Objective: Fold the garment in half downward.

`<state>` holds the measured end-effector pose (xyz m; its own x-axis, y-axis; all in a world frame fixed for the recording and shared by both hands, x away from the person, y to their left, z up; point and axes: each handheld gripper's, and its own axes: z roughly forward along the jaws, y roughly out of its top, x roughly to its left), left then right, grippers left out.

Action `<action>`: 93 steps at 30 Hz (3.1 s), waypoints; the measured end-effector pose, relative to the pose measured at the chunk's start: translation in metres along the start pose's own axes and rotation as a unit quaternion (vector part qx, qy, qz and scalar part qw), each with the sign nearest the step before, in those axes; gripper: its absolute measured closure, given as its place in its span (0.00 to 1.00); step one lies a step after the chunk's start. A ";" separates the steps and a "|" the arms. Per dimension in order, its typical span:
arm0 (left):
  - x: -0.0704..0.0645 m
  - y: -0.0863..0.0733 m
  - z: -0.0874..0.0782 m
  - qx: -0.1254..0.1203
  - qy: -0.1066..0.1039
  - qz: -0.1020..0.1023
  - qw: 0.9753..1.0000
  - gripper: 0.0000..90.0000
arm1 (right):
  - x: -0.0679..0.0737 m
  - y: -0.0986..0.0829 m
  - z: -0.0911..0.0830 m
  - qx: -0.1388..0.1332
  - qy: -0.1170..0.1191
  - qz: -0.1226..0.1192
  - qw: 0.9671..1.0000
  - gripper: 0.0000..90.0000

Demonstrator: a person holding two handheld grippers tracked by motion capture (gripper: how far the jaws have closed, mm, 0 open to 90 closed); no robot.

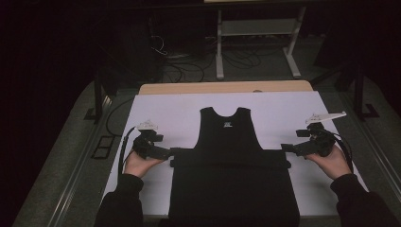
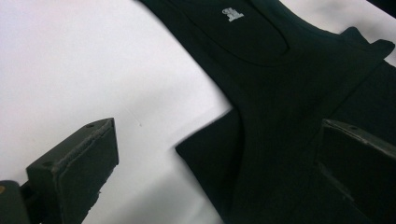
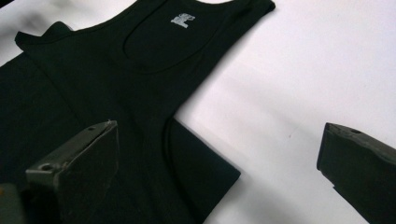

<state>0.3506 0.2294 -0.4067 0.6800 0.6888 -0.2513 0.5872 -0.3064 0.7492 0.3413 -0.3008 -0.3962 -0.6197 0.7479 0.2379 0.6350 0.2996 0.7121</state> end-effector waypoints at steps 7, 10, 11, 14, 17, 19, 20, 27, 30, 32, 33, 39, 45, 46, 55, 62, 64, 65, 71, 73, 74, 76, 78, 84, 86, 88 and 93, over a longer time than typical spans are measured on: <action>0.004 0.001 0.000 -0.001 -0.005 -0.005 1.000 0.00 | 0.000 0.007 -0.005 -0.014 -0.010 -0.005 1.000 0.00; 0.004 0.004 0.001 0.009 -0.001 -0.001 1.000 0.00 | -0.001 0.011 -0.006 -0.013 -0.009 -0.004 1.000 0.00; 0.004 0.006 0.000 0.010 -0.001 0.002 1.000 0.00 | -0.001 0.011 -0.006 -0.013 -0.010 -0.004 1.000 0.00; 0.003 0.011 0.000 0.003 -0.002 0.003 1.000 0.00 | -0.003 0.014 -0.004 -0.009 -0.010 -0.003 1.000 0.00; 0.003 0.019 -0.001 -0.006 -0.008 0.003 1.000 0.00 | -0.005 0.019 -0.003 -0.006 -0.011 -0.003 1.000 0.00; 0.003 0.024 -0.001 -0.004 -0.008 0.007 1.000 0.00 | -0.006 0.022 -0.002 -0.006 -0.008 -0.004 1.000 0.00; 0.003 0.026 -0.001 -0.004 -0.008 0.009 1.000 0.00 | -0.006 0.024 -0.001 -0.006 -0.008 -0.002 1.000 0.00; 0.004 0.040 0.001 0.001 -0.010 0.019 1.000 0.00 | -0.008 0.037 0.001 0.000 -0.007 -0.013 1.000 0.00; 0.004 0.045 0.002 0.004 -0.011 0.020 1.000 0.00 | -0.007 0.045 0.002 0.003 -0.010 -0.020 1.000 0.00; 0.005 0.048 0.003 0.005 -0.010 0.022 1.000 0.00 | -0.007 0.049 0.003 0.005 -0.012 -0.020 1.000 0.00; 0.005 0.050 0.004 0.006 -0.010 0.022 1.000 0.00 | -0.008 0.052 0.003 0.008 -0.013 -0.023 1.000 0.00; 0.005 0.062 0.007 0.013 -0.011 0.033 0.999 0.00 | -0.009 0.065 0.007 0.012 -0.013 -0.029 0.999 0.00; 0.010 0.070 0.009 0.017 -0.011 0.029 0.999 0.00 | -0.011 0.076 0.012 0.016 -0.009 -0.033 0.999 0.00; 0.011 0.071 0.009 0.019 -0.013 0.027 0.999 0.00 | -0.011 0.078 0.013 0.017 -0.008 -0.033 0.999 0.00; 0.016 0.080 0.016 0.026 -0.017 0.027 0.999 0.00 | -0.010 0.092 0.025 0.026 -0.007 -0.041 0.999 0.00; 0.019 0.087 0.021 0.025 -0.013 0.031 0.999 0.00 | -0.011 0.101 0.029 0.021 -0.007 -0.041 0.999 0.00; 0.019 0.088 0.024 0.023 -0.013 0.031 0.999 0.00 | -0.012 0.104 0.030 0.019 -0.008 -0.037 0.999 0.00; 0.018 0.089 0.025 0.023 -0.014 0.032 0.999 0.00 | -0.013 0.105 0.031 0.021 -0.010 -0.039 0.999 0.00; 0.021 0.094 0.033 0.021 -0.009 0.026 0.999 0.00 | -0.016 0.114 0.034 0.023 -0.016 -0.038 0.999 0.00; 0.023 0.096 0.036 0.017 -0.008 0.019 1.000 0.00 | -0.016 0.115 0.036 0.023 -0.016 -0.038 0.999 0.00; 0.024 0.097 0.037 0.014 -0.008 0.017 1.000 0.00 | -0.017 0.116 0.037 0.025 -0.016 -0.038 0.999 0.00; 0.026 0.099 0.040 0.009 -0.008 0.011 1.000 0.00 | -0.017 0.117 0.038 0.025 -0.017 -0.038 0.999 0.00; 0.027 0.100 0.043 0.009 -0.008 0.008 1.000 0.00 | -0.019 0.118 0.041 0.025 -0.016 -0.038 0.999 0.00; 0.029 0.100 0.055 0.005 -0.007 -0.001 1.000 0.00 | -0.025 0.119 0.049 0.024 -0.015 -0.029 0.999 0.00; 0.030 0.099 0.059 0.004 -0.009 -0.006 1.000 0.00 | -0.027 0.118 0.053 0.025 -0.011 -0.026 0.999 0.00; 0.031 0.099 0.062 0.002 -0.010 -0.009 1.000 0.00 | -0.029 0.117 0.057 0.027 -0.011 -0.023 0.999 0.00; 0.034 0.097 0.072 -0.004 -0.012 -0.018 1.000 0.00 | -0.035 0.115 0.069 0.031 -0.008 -0.011 0.999 0.00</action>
<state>0.4622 0.1764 -0.3869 0.6689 0.6835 -0.2922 0.6076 -0.2764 0.7446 0.4675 -0.2515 -0.3684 -0.6263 0.7504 0.2114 0.6494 0.3520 0.6741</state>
